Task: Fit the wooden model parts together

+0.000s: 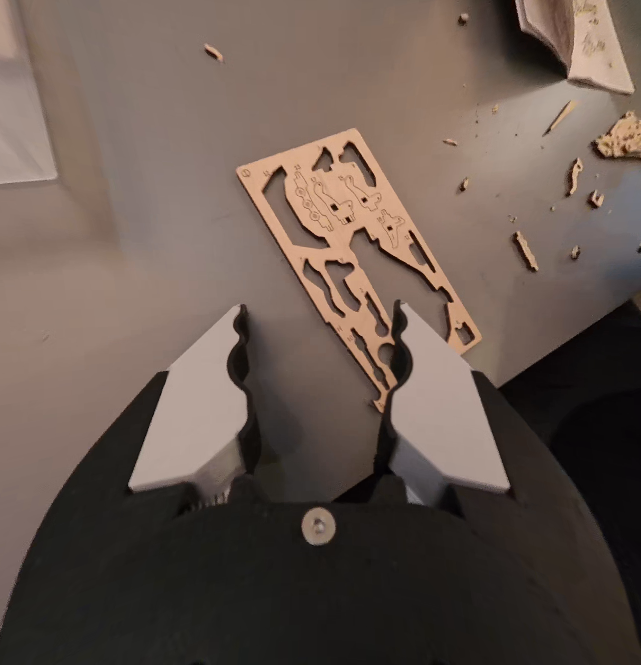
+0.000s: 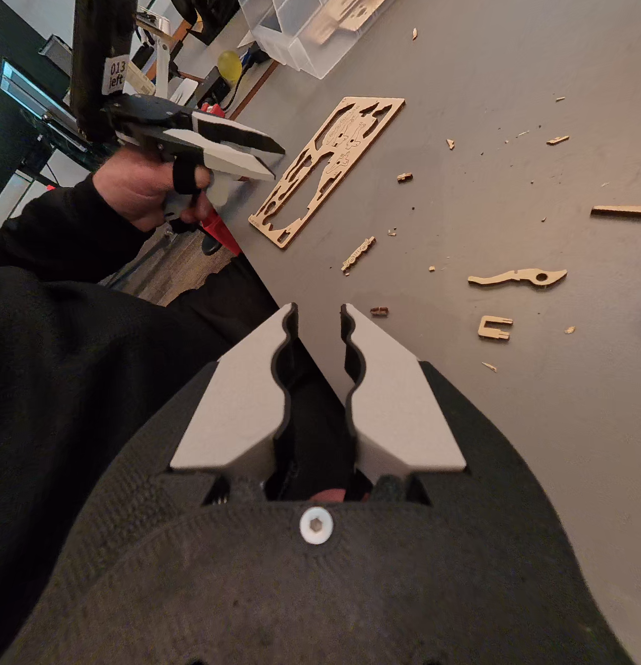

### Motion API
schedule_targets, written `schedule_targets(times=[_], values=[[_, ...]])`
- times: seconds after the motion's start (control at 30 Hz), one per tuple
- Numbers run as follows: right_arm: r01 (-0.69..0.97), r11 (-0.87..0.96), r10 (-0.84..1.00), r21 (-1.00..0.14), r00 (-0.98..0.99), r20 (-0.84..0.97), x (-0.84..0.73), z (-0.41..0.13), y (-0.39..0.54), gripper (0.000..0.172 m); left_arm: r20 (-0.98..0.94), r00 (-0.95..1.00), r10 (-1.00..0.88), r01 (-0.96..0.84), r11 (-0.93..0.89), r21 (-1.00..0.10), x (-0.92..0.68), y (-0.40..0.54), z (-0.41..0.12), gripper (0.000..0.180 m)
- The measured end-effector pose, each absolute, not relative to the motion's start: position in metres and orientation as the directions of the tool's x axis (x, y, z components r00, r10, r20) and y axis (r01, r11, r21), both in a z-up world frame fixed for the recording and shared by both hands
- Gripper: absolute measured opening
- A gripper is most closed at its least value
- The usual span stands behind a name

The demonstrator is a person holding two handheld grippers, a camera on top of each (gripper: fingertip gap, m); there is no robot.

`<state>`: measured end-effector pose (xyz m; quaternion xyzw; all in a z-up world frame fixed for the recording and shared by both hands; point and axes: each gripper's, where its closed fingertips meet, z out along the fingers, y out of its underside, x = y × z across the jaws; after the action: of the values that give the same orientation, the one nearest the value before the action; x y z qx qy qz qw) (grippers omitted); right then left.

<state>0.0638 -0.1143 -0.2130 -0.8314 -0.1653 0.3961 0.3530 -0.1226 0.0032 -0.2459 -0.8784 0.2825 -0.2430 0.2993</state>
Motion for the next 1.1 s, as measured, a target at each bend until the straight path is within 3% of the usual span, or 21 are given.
schedule_targets(times=[0.1, 0.47, 0.73, 1.1], values=[[-0.007, -0.700, 0.549, -0.714, 0.634, -0.544, 0.065, -0.216, -0.113, 0.021, 0.319, 0.716, -0.621, -0.287, -0.679, -0.676, -0.131, 0.010, -0.239, 0.071], [-0.006, -0.704, 0.547, -0.710, 0.634, -0.547, 0.063, -0.219, -0.112, 0.021, 0.229, 0.706, -0.670, -0.397, -0.642, -0.655, -0.141, 0.010, -0.250, 0.058], [0.003, -0.703, 0.551, -0.711, 0.634, -0.542, 0.062, -0.220, -0.113, 0.022, 0.115, 0.688, -0.717, -0.496, -0.579, -0.647, -0.144, 0.009, -0.252, 0.061], [0.007, -0.700, 0.557, -0.714, 0.632, -0.539, 0.062, -0.219, -0.113, 0.022, 0.095, 0.620, -0.779, -0.543, -0.514, -0.664, -0.134, -0.001, -0.244, 0.067]])
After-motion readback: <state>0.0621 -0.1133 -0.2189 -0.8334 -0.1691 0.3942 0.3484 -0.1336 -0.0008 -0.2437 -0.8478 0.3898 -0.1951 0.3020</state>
